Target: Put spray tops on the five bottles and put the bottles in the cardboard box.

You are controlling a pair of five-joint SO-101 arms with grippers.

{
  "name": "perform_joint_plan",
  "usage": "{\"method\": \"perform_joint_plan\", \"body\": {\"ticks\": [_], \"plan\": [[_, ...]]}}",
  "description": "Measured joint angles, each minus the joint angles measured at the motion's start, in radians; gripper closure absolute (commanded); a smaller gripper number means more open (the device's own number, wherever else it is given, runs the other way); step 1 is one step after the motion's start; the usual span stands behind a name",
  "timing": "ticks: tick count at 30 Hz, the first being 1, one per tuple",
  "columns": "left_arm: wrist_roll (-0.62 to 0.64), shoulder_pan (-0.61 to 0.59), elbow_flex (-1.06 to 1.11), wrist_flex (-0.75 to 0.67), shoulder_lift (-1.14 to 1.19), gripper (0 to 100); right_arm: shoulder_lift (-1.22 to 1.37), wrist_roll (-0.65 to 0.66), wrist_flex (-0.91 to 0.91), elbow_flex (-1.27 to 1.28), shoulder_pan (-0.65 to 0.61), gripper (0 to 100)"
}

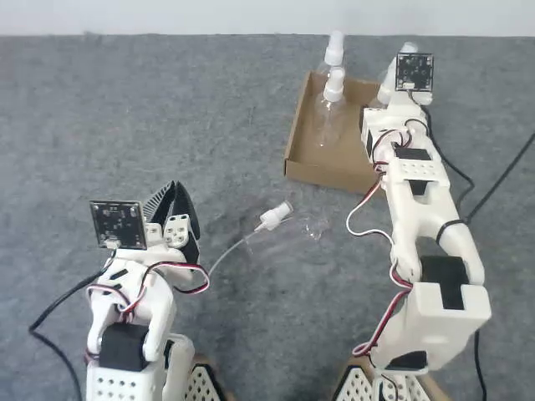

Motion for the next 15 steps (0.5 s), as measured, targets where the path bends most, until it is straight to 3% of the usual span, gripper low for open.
{"method": "perform_joint_plan", "body": {"ticks": [12, 15], "plan": [[0.000, 0.000, 0.000, 0.000, 0.000, 99, 0.000, 0.000, 0.000, 0.000, 0.000, 98.9], [0.000, 0.000, 0.000, 0.000, 0.000, 99, 0.000, 0.000, 0.000, 0.000, 0.000, 92.8]]}}
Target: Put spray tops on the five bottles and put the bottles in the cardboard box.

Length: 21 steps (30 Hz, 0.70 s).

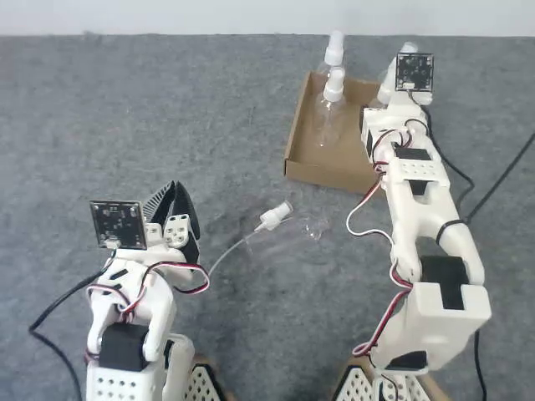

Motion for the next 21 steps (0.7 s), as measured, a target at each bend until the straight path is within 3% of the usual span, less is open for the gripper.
{"method": "perform_joint_plan", "body": {"ticks": [5, 16, 21], "plan": [[0.000, 0.000, 0.000, 0.000, 0.000, 99, 0.000, 0.000, 0.003, 0.000, -0.005, 83.8], [0.000, 0.000, 0.000, 0.000, 0.000, 99, 0.000, -0.002, 0.003, 0.000, -0.005, 83.0], [0.000, 0.000, 0.000, 0.000, 0.000, 99, 0.000, -0.002, 0.003, 0.000, -0.005, 73.9]]}}
